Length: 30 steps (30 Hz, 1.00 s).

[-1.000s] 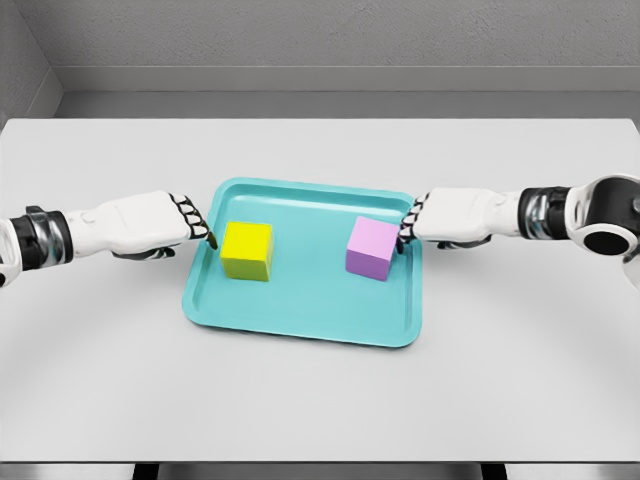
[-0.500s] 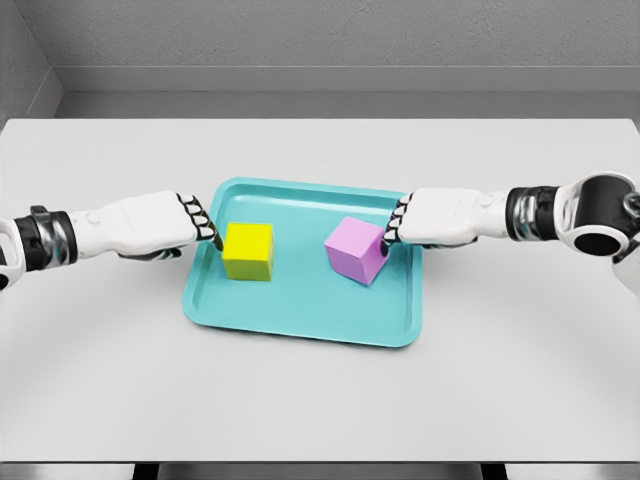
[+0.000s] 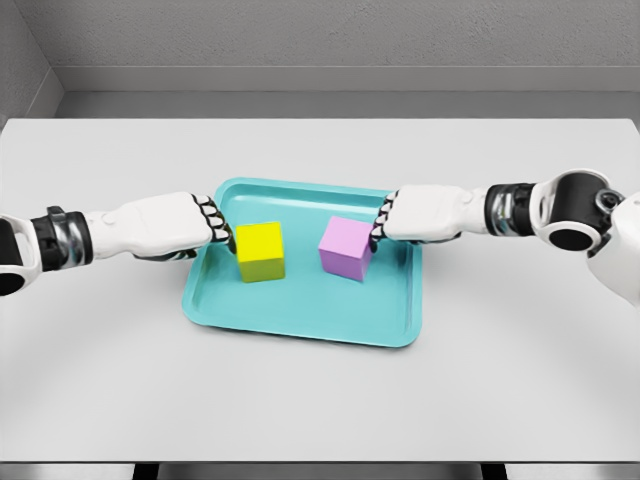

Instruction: Push two cubes

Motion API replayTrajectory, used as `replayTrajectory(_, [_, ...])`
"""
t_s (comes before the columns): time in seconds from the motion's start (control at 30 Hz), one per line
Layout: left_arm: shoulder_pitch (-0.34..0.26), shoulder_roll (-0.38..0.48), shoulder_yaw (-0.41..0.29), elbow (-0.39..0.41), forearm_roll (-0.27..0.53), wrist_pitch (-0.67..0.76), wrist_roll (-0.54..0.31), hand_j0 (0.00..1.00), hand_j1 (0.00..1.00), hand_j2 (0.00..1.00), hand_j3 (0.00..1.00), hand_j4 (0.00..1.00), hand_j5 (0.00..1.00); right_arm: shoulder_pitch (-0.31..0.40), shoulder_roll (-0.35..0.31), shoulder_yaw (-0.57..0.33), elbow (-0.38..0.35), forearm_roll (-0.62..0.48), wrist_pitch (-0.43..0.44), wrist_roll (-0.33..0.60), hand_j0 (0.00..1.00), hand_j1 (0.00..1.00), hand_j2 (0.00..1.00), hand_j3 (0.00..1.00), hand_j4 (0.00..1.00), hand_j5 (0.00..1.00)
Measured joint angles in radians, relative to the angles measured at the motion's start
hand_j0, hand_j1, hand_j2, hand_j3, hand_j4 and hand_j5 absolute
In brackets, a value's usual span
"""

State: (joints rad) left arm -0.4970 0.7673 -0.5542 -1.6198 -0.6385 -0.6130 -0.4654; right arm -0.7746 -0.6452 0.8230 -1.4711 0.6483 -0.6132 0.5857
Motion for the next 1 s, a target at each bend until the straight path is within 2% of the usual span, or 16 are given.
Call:
replayTrajectory(0.4, [-0.008, -0.025, 0.0, 0.0, 0.0, 0.0, -0.007, 0.7, 0.7, 0.7, 0.7, 0.7, 0.7, -0.015, 0.041, 0.001, 0.014, 0.008, 0.0, 0.004, 0.68, 0.68, 0.68, 0.68, 0.68, 0.68])
replayTrajectory(0.7, [-0.008, -0.046, 0.0, -0.002, -0.002, 0.0, -0.019, 0.7, 0.7, 0.7, 0.7, 0.7, 0.7, -0.034, 0.071, 0.001, 0.088, 0.021, 0.0, 0.002, 0.68, 0.68, 0.68, 0.68, 0.68, 0.68])
replayTrajectory(1.0, [-0.009, -0.059, 0.0, -0.007, -0.002, 0.0, -0.021, 0.7, 0.7, 0.7, 0.7, 0.7, 0.7, -0.043, 0.098, 0.002, 0.101, 0.024, 0.0, 0.003, 0.68, 0.68, 0.68, 0.68, 0.68, 0.68])
